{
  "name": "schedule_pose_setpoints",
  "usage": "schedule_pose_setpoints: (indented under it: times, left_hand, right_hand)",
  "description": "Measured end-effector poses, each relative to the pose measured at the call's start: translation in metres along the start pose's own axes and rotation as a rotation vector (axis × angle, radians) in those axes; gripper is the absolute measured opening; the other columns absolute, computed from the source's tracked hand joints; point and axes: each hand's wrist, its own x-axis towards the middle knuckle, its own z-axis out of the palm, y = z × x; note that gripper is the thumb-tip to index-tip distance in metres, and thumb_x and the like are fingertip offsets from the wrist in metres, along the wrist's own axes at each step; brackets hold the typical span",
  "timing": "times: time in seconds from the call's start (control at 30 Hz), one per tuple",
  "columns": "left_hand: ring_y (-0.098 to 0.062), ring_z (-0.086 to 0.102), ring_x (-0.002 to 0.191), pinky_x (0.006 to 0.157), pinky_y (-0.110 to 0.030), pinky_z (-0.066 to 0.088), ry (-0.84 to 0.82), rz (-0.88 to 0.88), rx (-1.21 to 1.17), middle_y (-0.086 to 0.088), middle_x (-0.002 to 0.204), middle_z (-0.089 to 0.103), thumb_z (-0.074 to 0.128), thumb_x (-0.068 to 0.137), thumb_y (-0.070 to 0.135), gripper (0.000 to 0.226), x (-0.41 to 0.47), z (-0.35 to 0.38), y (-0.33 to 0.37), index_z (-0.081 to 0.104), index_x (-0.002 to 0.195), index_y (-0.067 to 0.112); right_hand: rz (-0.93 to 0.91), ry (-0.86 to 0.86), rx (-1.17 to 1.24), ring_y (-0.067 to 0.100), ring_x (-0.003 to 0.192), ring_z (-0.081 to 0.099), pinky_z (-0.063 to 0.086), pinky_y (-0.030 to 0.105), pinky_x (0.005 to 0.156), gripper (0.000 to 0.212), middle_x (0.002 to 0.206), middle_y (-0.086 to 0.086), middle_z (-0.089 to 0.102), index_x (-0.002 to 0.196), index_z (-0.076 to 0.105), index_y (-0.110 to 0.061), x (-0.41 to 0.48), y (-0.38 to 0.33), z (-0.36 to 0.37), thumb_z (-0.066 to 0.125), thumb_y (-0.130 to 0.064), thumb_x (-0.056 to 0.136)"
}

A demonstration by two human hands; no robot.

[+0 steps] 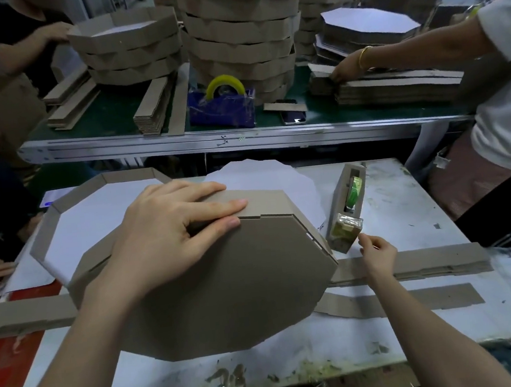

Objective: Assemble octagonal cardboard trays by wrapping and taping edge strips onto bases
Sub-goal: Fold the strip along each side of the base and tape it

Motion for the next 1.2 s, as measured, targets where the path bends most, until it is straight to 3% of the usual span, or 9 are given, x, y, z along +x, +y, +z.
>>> schedule_pose_setpoints:
  times: [0.17,0.27,0.33,0.4,0.5,0.57,0.77,1.07,1.2]
  left_hand:
    - [-0.015,0.056,0.118,0.09,-0.041,0.045,-0.026,0.005,0.019,0.012,0.127,0.063,0.035,0.089,0.062,0.042,-0.003,-0.003,0.001,0.059,0.121,0.049]
    - [-0.018,0.057,0.117,0.09,-0.04,0.044,-0.016,-0.004,0.031,0.009,0.128,0.063,0.034,0.09,0.061,0.044,-0.014,-0.006,-0.004,0.057,0.124,0.047]
    - [-0.021,0.058,0.115,0.089,-0.041,0.044,-0.01,-0.011,0.035,0.007,0.128,0.063,0.034,0.09,0.06,0.044,-0.023,-0.009,-0.011,0.053,0.127,0.045]
    - [-0.023,0.059,0.114,0.088,-0.039,0.042,0.006,-0.018,0.037,0.006,0.129,0.063,0.034,0.091,0.058,0.043,-0.035,-0.012,-0.02,0.051,0.128,0.043]
    - [-0.022,0.057,0.115,0.088,-0.034,0.037,0.016,-0.043,0.034,0.005,0.131,0.061,0.033,0.094,0.054,0.042,-0.054,-0.018,-0.034,0.048,0.131,0.044]
    - [-0.022,0.055,0.116,0.089,-0.034,0.036,0.002,-0.041,0.035,0.005,0.134,0.059,0.032,0.095,0.051,0.041,-0.064,-0.023,-0.038,0.046,0.133,0.045]
    - [-0.023,0.056,0.115,0.092,-0.036,0.04,0.001,-0.013,-0.115,0.005,0.133,0.059,0.04,0.091,0.051,0.037,-0.07,-0.029,-0.029,0.056,0.123,0.044]
    - [-0.022,0.057,0.114,0.092,-0.042,0.042,0.027,0.022,-0.195,0.005,0.131,0.061,0.056,0.087,0.04,0.033,-0.072,-0.03,-0.029,0.058,0.12,0.042]
    - [-0.021,0.057,0.113,0.092,-0.039,0.042,0.057,0.032,-0.22,0.005,0.131,0.06,0.059,0.086,0.039,0.033,-0.077,-0.031,-0.03,0.06,0.119,0.041]
  right_hand:
    - [-0.131,0.001,0.072,0.022,0.09,0.065,0.057,0.041,0.087,0.014,0.09,0.005,0.072,0.091,0.073,-0.012,-0.039,-0.047,0.013,0.063,-0.02,0.097]
    - [-0.179,-0.158,0.163,0.008,0.064,0.057,0.054,0.019,0.062,0.009,0.068,-0.016,0.068,0.099,0.074,-0.02,-0.078,-0.095,0.021,0.066,-0.022,0.096]
    - [-0.185,-0.304,0.219,0.006,0.047,0.046,0.046,0.018,0.049,0.044,0.063,-0.011,0.068,0.137,0.058,-0.013,-0.107,-0.128,0.024,0.068,-0.021,0.095]
    - [-0.198,-0.425,0.287,0.006,0.043,0.041,0.043,0.019,0.047,0.069,0.067,-0.005,0.072,0.153,0.034,-0.012,-0.138,-0.157,0.024,0.069,-0.02,0.094]
    - [-0.281,-0.509,0.379,0.007,0.041,0.037,0.039,0.018,0.044,0.042,0.08,0.002,0.076,0.134,0.058,-0.027,-0.184,-0.19,0.021,0.068,-0.018,0.094]
    - [-0.277,-0.642,0.463,0.007,0.039,0.036,0.035,0.017,0.041,0.022,0.091,0.006,0.077,0.113,0.07,-0.02,-0.214,-0.205,0.02,0.064,-0.009,0.095]
    - [-0.21,-0.962,0.5,0.003,0.036,0.035,0.029,0.013,0.036,0.03,0.108,0.008,0.075,0.097,0.075,-0.008,-0.278,-0.218,0.015,0.047,0.002,0.097]
    - [-0.119,-0.888,0.442,0.003,0.035,0.031,0.024,0.014,0.035,0.029,0.103,0.006,0.076,0.099,0.073,-0.002,-0.296,-0.201,-0.002,0.044,0.002,0.097]
    - [-0.673,-0.469,-0.017,0.004,0.057,0.051,0.04,0.011,0.053,0.023,0.09,-0.012,0.068,0.111,0.072,-0.021,-0.274,-0.193,0.001,0.055,-0.012,0.099]
